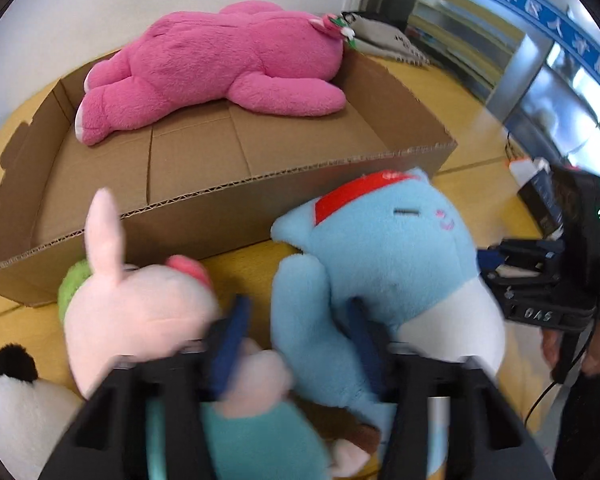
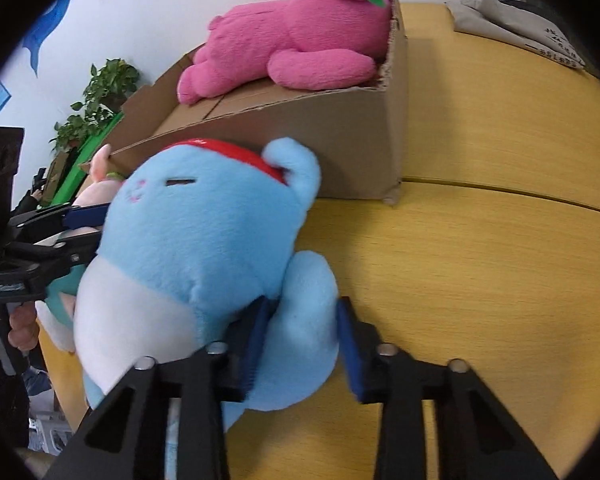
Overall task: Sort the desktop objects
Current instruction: 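Move both grippers onto the light-blue cat and close on it, then lift the light-blue cat with both grippers and lower it into the box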
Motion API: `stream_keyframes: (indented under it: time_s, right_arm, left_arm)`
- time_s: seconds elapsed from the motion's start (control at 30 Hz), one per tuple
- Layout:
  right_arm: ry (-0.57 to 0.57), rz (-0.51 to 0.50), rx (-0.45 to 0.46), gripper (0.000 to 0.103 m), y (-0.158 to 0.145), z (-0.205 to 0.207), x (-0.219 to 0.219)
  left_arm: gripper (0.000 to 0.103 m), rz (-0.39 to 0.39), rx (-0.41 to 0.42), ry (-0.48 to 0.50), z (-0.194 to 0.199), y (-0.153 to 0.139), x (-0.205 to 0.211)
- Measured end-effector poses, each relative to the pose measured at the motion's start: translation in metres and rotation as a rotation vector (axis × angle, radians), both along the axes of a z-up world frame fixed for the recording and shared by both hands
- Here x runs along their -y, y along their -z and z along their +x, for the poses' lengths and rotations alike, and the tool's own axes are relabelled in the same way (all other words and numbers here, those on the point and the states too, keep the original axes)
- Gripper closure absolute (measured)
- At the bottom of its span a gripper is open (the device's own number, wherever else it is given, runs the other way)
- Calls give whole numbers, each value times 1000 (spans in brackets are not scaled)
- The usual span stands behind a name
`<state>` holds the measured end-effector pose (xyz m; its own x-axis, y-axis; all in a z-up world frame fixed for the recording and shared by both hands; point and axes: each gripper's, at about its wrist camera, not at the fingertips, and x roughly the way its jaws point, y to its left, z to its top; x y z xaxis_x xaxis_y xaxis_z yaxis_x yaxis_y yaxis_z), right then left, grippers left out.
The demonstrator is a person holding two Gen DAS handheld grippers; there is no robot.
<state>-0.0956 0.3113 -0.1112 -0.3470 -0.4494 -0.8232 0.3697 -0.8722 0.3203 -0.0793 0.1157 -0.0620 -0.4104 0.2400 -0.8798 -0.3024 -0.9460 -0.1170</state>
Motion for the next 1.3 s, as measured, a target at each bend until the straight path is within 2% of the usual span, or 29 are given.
stream_keyframes:
  time_s: [0.1,0.23,0.27,0.37,0.43,0.47,0.5,0.63,0.73,0.87,0.93,1.0,1.07,1.17,1.23,1.3]
  right_arm:
    - [8,6,-30,78,-4,8,0]
    - [35,7,-58,81,-13,18,-22]
    - [50,17,-60,81,-14,19,-30]
    - [73,49,-57,81,-17,19,-45]
    - [74,69,-50,80,-17,20,-50]
    - [75,78,-47,80,-16,20,-51]
    - [78,85,-46,80,-15,21,-52]
    - [103,52,-54,81,-14,22,-53]
    - [105,60,-91,83,-23,26,-45]
    - [100,61,-189,85,-59,32,-27]
    - [85,46,-252,85,-87,28,-13]
    - [56,32,-315,85,-116,18,7]
    - [13,35,-373,85,-143,0,35]
    - [-68,42,-442,85,-175,-44,92]
    - [-113,35,-468,85,-189,-76,130]
    - [-148,40,-455,85,-187,-107,165]
  left_arm:
    - [78,26,16,36,1,-3,0]
    - [78,130,63,86,-3,-6,-6]
    - [74,120,69,98,-4,-4,-13]
    - [50,91,82,132,-6,5,-35]
    - [50,71,84,153,-7,10,-49]
    - [53,64,85,162,-7,12,-55]
    - [70,71,82,159,-6,10,-53]
    - [78,99,71,148,-1,1,-46]
    - [81,121,60,139,3,-6,-40]
    - [82,172,-52,118,8,-52,-11]
    - [82,196,-118,106,9,-79,12]
    - [82,188,-189,90,5,-105,33]
    - [82,167,-267,57,-9,-134,64]
    - [82,92,-333,-22,-46,-165,108]
    - [82,54,-338,-73,-74,-174,138]
    - [82,11,-305,-121,-107,-164,169]
